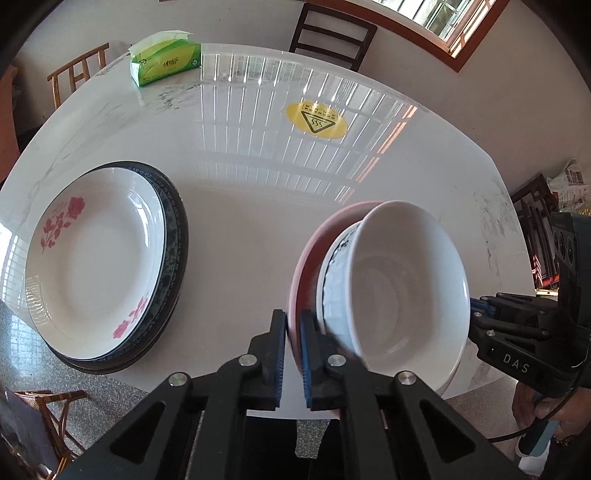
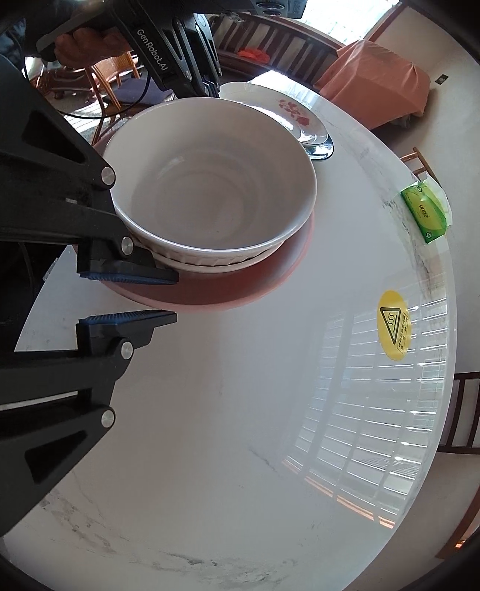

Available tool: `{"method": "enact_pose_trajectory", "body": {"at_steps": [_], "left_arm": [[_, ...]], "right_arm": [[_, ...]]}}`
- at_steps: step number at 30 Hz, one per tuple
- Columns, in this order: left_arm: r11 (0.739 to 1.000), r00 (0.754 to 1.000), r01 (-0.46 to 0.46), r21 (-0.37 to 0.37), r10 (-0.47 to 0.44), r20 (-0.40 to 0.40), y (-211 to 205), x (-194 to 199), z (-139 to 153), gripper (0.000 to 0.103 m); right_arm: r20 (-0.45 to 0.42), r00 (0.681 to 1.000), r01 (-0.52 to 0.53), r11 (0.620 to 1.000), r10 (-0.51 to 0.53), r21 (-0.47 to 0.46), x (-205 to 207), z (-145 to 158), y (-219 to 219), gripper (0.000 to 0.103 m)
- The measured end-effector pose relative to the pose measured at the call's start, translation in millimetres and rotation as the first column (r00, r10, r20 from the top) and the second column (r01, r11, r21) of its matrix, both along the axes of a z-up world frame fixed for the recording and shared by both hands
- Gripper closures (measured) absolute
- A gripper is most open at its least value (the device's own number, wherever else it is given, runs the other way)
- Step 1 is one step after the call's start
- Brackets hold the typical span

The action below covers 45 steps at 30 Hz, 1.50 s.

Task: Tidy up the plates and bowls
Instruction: 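Lift the bowl stack with both grippers and carry it toward the plate stack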

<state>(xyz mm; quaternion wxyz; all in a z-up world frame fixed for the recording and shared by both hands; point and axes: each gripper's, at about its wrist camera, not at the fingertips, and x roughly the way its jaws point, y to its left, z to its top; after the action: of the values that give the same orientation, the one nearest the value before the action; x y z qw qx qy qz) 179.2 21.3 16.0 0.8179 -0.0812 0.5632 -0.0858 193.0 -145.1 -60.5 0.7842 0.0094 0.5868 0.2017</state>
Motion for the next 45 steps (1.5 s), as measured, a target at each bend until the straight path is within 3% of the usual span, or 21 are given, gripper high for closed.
{"method": "enact_pose_trajectory", "body": {"at_steps": [13, 45], "left_arm": [[1.000, 1.000, -0.006, -0.014, 0.006, -0.004, 0, 8, 15, 0.096], [0.998, 0.997, -0.064, -0.021, 0.065, 0.034, 38, -4, 30, 0.096]], "right_arm": [[-0.018, 0.999, 0.037, 0.996, -0.036, 0.078, -3, 9, -8, 0.089], [-0.026, 1.000, 0.020, 0.992, -0.017, 0.123, -5, 22, 18, 0.088]]}}
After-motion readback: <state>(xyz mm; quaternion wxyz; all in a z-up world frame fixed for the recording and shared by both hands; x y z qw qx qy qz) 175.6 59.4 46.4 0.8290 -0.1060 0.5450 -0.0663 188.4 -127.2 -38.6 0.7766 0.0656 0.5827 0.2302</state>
